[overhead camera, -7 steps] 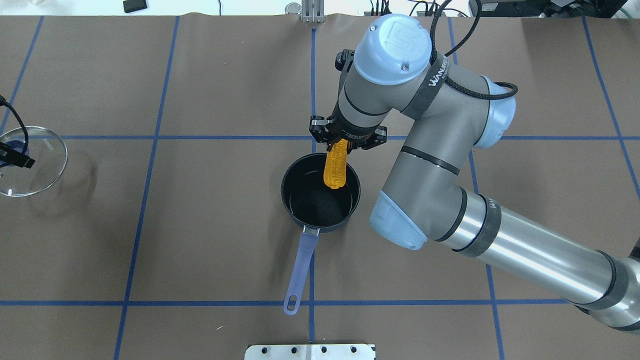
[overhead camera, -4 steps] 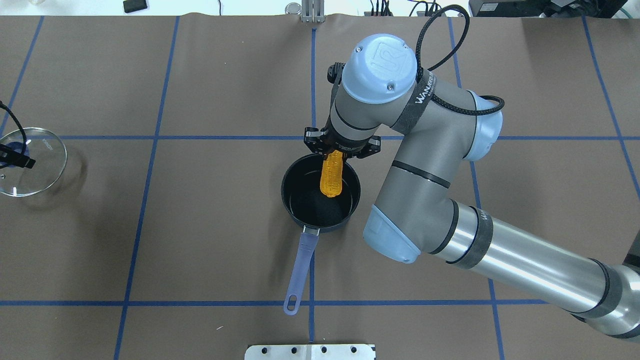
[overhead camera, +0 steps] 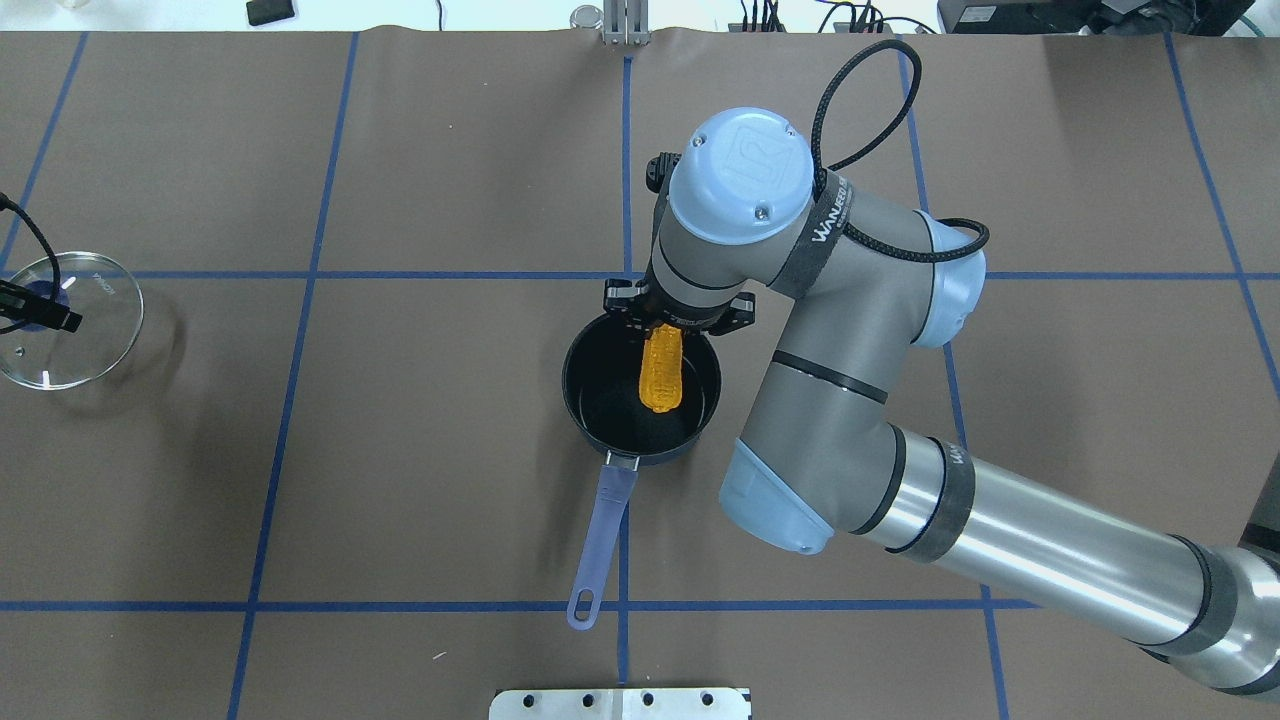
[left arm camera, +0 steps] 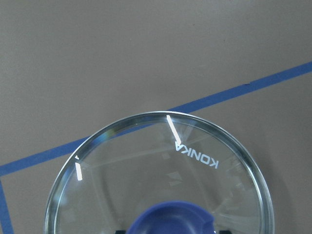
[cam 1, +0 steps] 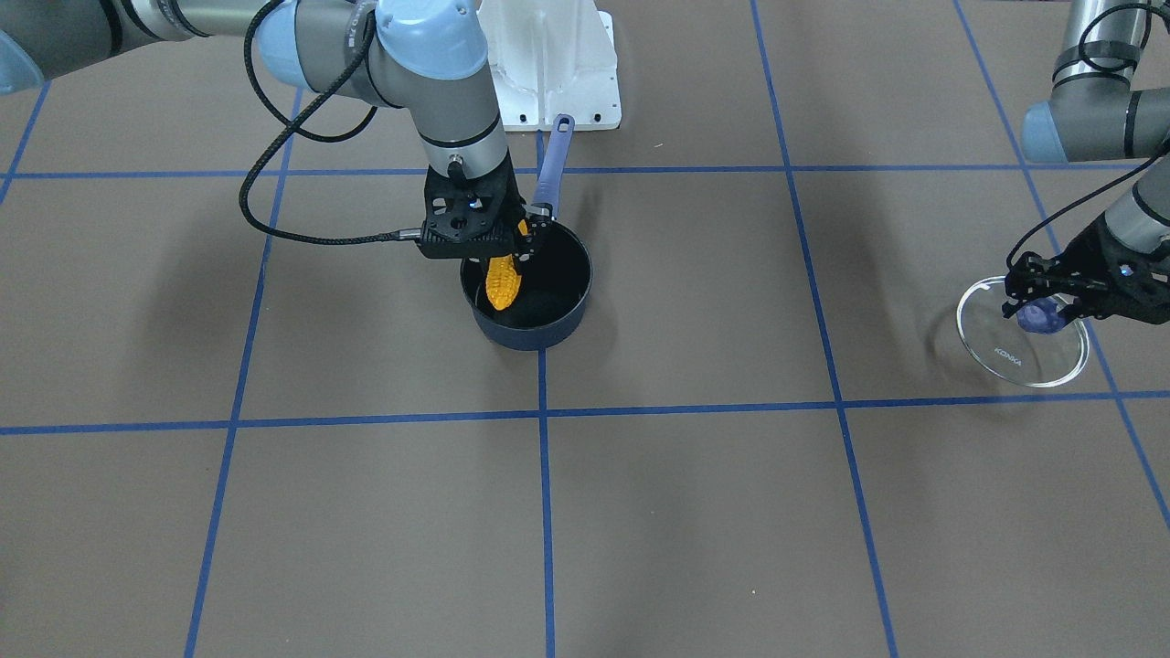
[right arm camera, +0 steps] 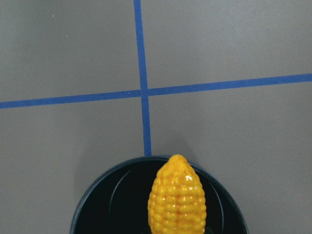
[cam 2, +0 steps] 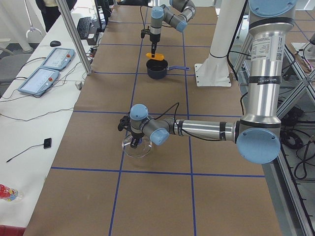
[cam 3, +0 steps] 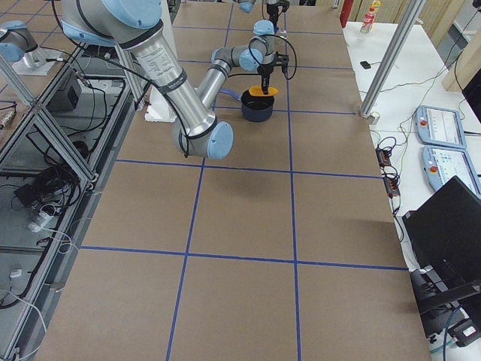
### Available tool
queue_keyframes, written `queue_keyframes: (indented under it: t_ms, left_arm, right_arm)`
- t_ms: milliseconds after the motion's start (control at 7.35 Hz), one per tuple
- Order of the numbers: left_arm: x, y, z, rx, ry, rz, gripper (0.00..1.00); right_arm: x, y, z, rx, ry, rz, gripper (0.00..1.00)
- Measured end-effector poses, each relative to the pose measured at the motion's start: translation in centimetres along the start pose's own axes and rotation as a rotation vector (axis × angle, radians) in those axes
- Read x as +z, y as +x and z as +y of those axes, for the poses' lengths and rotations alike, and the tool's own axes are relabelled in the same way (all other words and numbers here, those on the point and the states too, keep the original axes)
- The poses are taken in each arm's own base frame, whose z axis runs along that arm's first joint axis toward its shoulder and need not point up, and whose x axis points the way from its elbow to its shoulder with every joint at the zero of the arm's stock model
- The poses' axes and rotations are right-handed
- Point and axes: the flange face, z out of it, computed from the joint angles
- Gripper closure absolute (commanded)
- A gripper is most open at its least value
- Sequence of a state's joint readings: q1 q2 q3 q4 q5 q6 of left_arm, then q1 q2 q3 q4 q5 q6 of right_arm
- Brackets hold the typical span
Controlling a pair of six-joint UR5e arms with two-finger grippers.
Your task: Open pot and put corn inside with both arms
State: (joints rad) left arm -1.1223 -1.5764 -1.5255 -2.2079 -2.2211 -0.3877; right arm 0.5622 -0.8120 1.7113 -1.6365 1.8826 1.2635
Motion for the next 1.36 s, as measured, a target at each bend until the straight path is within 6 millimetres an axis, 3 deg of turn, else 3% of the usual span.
queue_keyframes:
  t_ms: [136, 272, 408, 816, 1360]
  left_arm:
    - [0.1, 0.1, -0.1, 0.0, 0.0, 0.001, 0.39]
    - [0.1, 0.1, -0.1, 0.0, 0.0, 0.002, 0.39]
    - [0.0, 0.2, -0.2, -0.002, 0.001, 0.003, 0.39]
    - [-0.2, 0.9, -0.7, -0.039, 0.009, 0.01, 0.39]
    - [1.5, 2.0, -0.2, -0.027, -0.02, 0.013, 0.39]
  right_arm:
    - [0.8, -0.1, 0.8, -0.007, 0.003, 0.011, 0.77]
    - [1.6, -0.1, 1.6, -0.016, 0.003, 0.022, 0.68]
    - [2.5, -0.2, 2.4, -0.024, 0.004, 0.033, 0.05]
    - [3.2, -0.4, 3.3, -0.031, 0.022, 0.043, 0.0]
    - [0.8, 0.1, 0.7, -0.014, 0.065, 0.02, 0.0]
